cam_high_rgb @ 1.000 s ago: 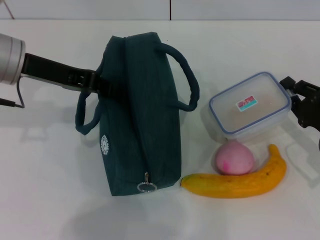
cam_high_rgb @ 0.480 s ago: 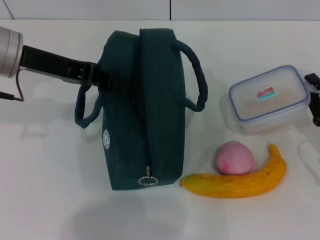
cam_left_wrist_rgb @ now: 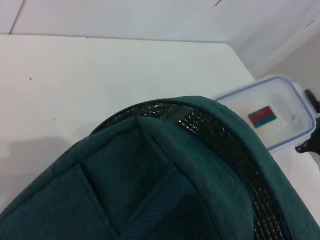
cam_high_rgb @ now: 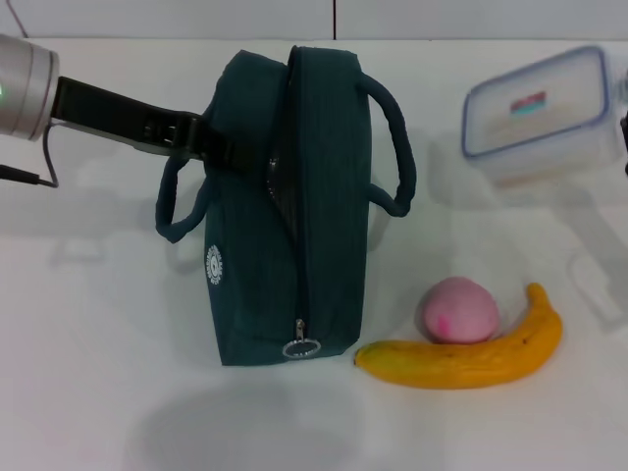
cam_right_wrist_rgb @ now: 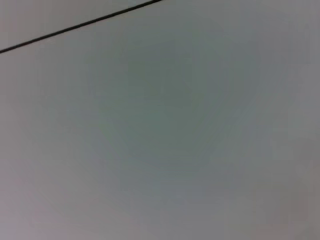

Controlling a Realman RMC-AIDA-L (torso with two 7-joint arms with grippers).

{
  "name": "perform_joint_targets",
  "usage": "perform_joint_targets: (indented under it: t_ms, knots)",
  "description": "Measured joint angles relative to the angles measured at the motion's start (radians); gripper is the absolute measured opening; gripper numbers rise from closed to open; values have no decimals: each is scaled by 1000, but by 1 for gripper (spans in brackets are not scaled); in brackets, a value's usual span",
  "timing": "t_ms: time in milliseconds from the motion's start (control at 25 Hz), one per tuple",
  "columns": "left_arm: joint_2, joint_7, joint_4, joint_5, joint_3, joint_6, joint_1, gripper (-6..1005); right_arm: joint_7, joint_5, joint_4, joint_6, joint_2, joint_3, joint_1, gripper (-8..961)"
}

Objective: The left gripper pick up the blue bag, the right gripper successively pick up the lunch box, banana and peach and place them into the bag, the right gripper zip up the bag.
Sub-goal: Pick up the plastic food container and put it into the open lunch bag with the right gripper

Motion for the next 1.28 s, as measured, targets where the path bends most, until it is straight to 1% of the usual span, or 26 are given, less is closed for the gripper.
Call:
perform_joint_targets:
  t_ms: [280, 400, 440, 480, 680, 840, 920, 1040, 1160, 1280]
  knots:
    - [-4, 3, -2, 2, 0, 0, 10, 60, 1, 2, -5, -3, -1, 5, 11, 125]
    - [-5, 4, -4, 2, 0, -1, 10, 60, 1, 3, -3, -53, -1, 9, 29, 124]
    - [-6, 4, -4, 1, 0, -1, 10, 60, 1, 3, -1, -103, 0, 13, 50, 124]
    - [-7, 4, -4, 1, 0, -1, 10, 60, 1, 3, -1, -103, 0, 13, 50, 123]
    - [-15, 4, -4, 0, 0, 0, 1, 61, -2, 2, 7, -210, 2, 14, 134, 122]
    - [-24, 4, -4, -1, 1, -1, -13, 61, -15, -4, 40, -240, 2, 10, 218, 120]
    - [-25, 5, -4, -1, 1, -1, -15, 61, -25, -5, 53, -241, 2, 7, 251, 120]
    - [-27, 6, -4, -2, 1, -3, -15, 61, -58, -10, 83, -231, 1, 4, 322, 119]
    - [-28, 7, -4, -3, 1, -6, -17, 61, -91, -44, 114, -196, 1, 3, 353, 117]
    - [-28, 10, -4, -3, 2, -7, -19, 62, -120, -110, 135, -139, 1, 10, 357, 116]
